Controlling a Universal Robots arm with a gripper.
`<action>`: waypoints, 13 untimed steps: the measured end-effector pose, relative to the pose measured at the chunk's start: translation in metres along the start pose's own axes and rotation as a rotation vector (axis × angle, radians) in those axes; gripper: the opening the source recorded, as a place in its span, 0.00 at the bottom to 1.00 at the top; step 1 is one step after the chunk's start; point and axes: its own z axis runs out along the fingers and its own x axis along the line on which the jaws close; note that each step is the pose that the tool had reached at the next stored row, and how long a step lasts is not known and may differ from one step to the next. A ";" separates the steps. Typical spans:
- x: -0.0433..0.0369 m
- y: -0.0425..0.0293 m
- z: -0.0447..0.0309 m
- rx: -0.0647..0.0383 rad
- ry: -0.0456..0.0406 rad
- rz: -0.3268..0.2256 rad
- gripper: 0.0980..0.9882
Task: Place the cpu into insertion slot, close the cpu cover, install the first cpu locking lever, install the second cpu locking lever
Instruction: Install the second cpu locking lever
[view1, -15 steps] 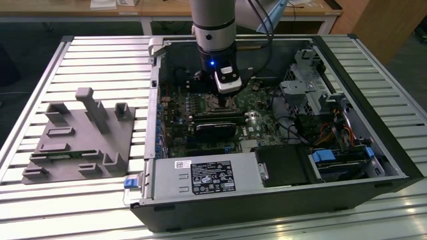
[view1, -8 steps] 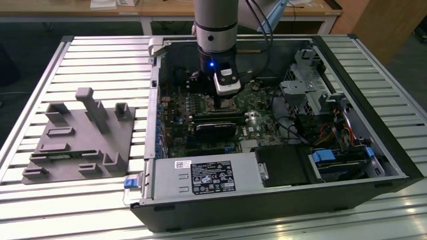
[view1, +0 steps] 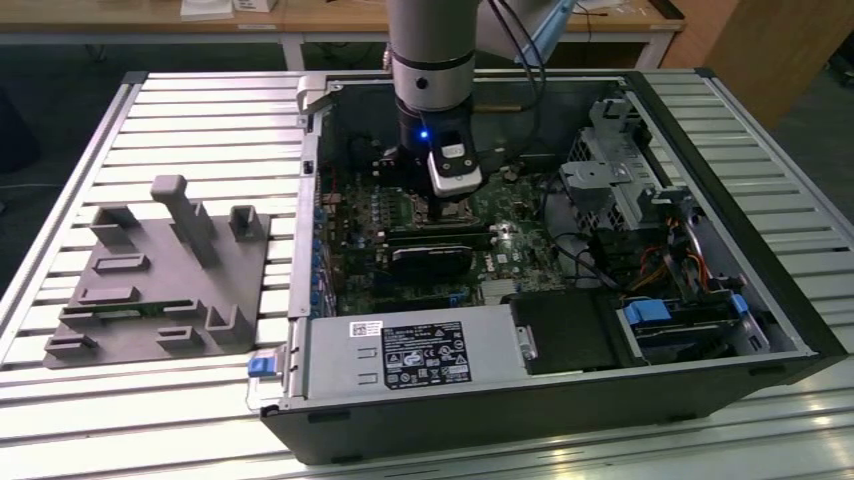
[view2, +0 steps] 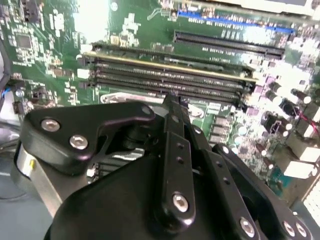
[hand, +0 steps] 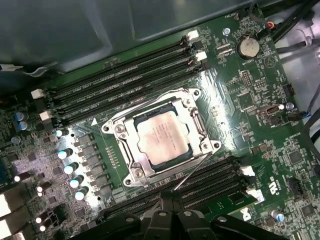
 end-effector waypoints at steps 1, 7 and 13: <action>0.0000 -0.0006 0.0012 -0.005 0.0022 -0.002 0.01; 0.0019 -0.0023 0.0060 -0.044 0.0180 -0.028 0.01; 0.0031 -0.0085 0.0109 -0.068 0.0278 -0.042 0.01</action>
